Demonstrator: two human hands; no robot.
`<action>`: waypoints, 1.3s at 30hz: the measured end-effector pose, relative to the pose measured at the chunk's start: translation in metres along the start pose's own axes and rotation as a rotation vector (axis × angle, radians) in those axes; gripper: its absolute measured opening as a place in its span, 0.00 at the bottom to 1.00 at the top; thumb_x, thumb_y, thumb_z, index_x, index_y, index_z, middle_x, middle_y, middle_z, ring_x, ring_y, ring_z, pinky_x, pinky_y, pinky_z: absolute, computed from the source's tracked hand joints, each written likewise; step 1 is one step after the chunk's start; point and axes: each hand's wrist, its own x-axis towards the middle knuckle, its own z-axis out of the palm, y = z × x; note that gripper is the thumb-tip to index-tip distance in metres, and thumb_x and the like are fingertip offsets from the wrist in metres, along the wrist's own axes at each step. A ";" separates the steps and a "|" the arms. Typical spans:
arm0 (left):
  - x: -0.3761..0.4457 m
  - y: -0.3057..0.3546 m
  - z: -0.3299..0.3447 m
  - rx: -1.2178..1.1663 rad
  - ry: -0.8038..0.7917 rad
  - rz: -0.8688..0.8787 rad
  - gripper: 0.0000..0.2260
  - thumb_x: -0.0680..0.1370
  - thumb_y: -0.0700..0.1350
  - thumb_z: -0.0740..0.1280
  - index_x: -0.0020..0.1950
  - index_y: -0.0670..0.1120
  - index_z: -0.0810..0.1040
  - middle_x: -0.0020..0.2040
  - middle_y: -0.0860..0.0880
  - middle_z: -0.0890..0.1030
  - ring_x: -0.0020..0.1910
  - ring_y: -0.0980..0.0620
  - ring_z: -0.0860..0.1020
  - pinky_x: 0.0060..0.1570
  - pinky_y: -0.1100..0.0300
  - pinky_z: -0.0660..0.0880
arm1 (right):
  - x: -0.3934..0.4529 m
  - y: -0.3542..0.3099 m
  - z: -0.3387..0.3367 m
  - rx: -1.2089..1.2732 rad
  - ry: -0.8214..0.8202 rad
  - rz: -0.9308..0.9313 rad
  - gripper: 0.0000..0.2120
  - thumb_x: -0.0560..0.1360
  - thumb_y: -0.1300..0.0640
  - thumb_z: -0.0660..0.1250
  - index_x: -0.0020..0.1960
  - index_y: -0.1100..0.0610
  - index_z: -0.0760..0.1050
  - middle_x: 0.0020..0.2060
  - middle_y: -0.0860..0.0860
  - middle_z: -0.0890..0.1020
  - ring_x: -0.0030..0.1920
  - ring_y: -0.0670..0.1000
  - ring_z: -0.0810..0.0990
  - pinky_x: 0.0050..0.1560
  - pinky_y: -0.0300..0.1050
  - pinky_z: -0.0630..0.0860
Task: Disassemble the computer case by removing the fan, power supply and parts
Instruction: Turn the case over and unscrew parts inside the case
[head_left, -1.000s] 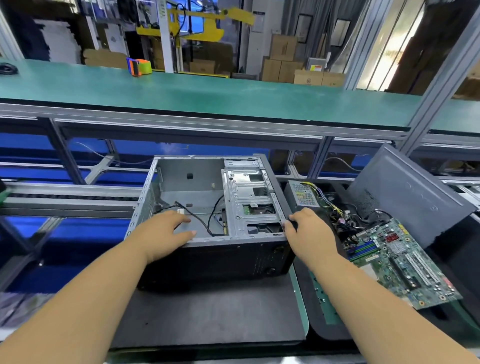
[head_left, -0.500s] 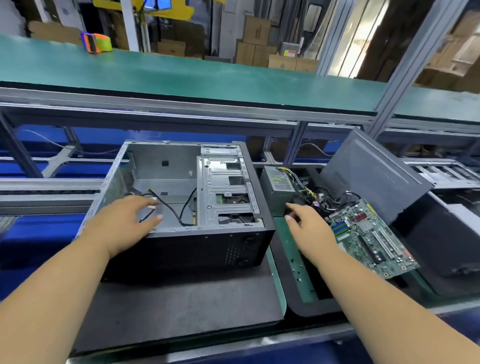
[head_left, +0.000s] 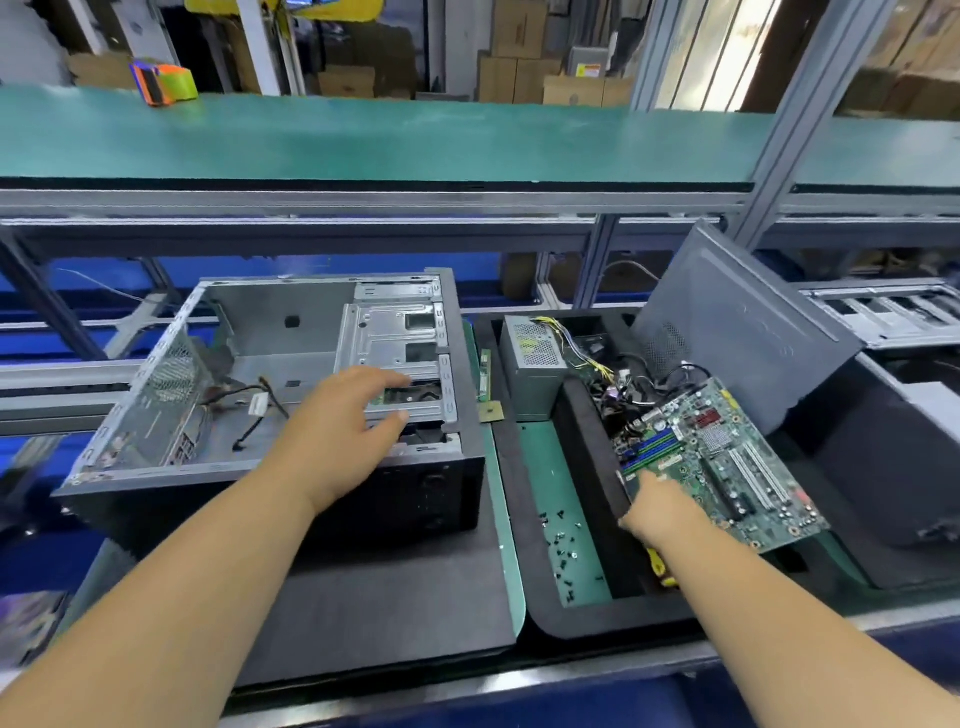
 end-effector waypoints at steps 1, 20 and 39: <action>0.002 0.006 0.005 0.009 -0.006 0.009 0.15 0.78 0.46 0.68 0.65 0.54 0.77 0.63 0.56 0.76 0.65 0.55 0.71 0.65 0.60 0.66 | 0.004 0.001 0.001 0.000 -0.048 0.006 0.32 0.75 0.55 0.68 0.75 0.59 0.60 0.67 0.61 0.72 0.64 0.60 0.75 0.60 0.50 0.76; 0.011 0.020 0.027 0.092 0.139 -0.321 0.18 0.76 0.46 0.68 0.65 0.55 0.76 0.65 0.54 0.75 0.66 0.52 0.72 0.65 0.55 0.68 | 0.013 -0.059 -0.073 0.657 -0.021 -0.457 0.14 0.83 0.54 0.58 0.66 0.49 0.75 0.39 0.50 0.79 0.28 0.47 0.76 0.25 0.35 0.70; 0.049 -0.049 -0.014 0.067 -0.062 -0.214 0.17 0.75 0.47 0.69 0.64 0.56 0.76 0.66 0.54 0.75 0.66 0.52 0.71 0.65 0.55 0.67 | -0.063 -0.196 -0.112 0.825 0.185 -0.666 0.10 0.75 0.62 0.70 0.53 0.50 0.79 0.47 0.49 0.79 0.33 0.40 0.80 0.34 0.30 0.72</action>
